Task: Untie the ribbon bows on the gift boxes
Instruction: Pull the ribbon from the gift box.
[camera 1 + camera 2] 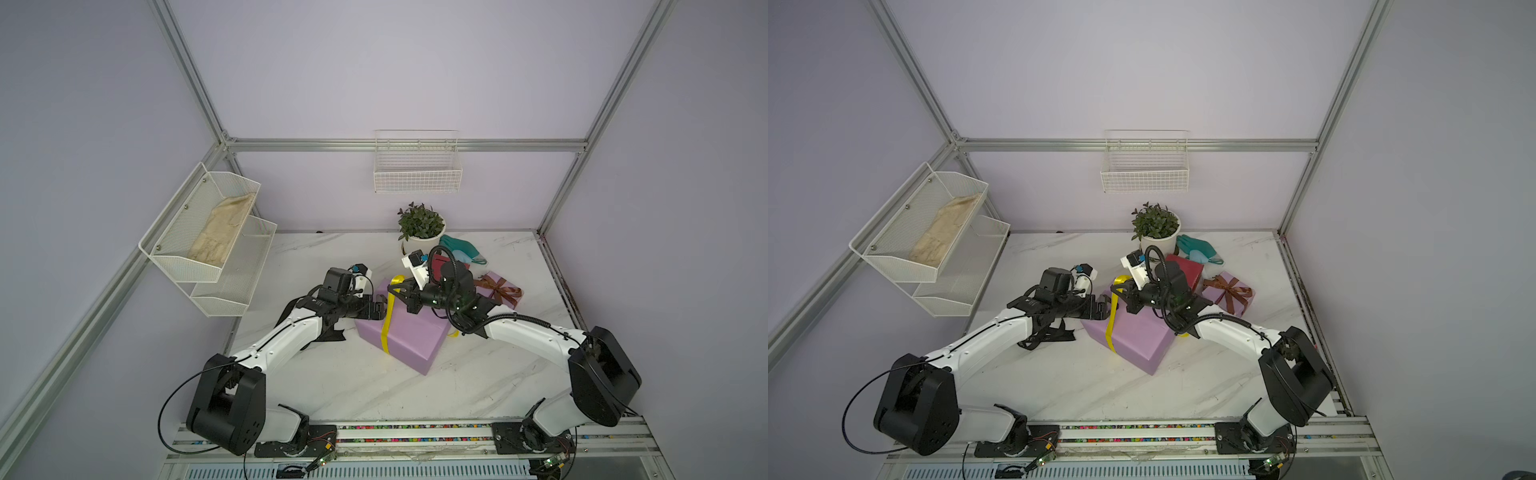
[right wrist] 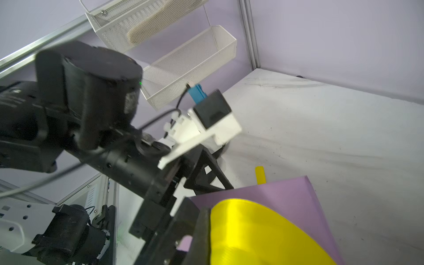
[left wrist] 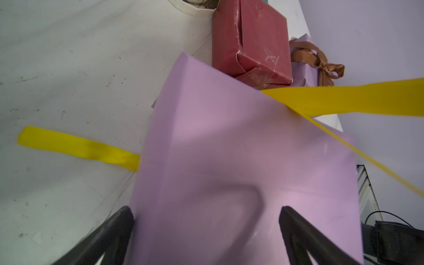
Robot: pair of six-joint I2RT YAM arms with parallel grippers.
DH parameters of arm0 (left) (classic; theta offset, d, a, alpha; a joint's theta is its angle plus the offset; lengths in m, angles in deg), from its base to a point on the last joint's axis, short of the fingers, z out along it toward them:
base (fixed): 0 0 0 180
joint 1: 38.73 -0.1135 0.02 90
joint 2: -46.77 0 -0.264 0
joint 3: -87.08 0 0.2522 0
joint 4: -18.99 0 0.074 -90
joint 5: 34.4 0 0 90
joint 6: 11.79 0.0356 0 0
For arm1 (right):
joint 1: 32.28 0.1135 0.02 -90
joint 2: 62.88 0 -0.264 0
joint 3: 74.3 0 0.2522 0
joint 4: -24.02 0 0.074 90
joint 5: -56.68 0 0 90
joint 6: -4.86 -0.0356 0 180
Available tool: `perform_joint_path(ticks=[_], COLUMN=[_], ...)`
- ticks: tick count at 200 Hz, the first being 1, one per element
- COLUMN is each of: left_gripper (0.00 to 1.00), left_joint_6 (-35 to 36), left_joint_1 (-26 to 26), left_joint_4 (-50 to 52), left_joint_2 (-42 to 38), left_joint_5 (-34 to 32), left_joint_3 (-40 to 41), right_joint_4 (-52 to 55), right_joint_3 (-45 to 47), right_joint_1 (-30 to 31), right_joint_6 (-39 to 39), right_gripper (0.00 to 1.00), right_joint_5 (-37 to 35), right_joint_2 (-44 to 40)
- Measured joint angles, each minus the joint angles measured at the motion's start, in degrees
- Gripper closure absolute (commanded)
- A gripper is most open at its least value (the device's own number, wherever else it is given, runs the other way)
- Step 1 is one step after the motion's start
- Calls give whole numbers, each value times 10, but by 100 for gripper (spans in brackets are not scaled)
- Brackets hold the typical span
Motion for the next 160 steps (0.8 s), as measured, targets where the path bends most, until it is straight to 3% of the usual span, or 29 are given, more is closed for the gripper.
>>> perform_joint_path(ticks=[74,160], left_gripper=[0,0], left_joint_6=[35,56], left_joint_1=[23,23], left_joint_4=[61,118], left_joint_2=[22,26], left_joint_5=[-48,-62], left_joint_3=[-52,-82], right_joint_4=[100,132], right_joint_3=[-84,-159], right_joint_1=[3,3], right_joint_6=[47,100], right_gripper=[100,100], right_joint_5=[-22,-55], right_joint_2=[-5,-65])
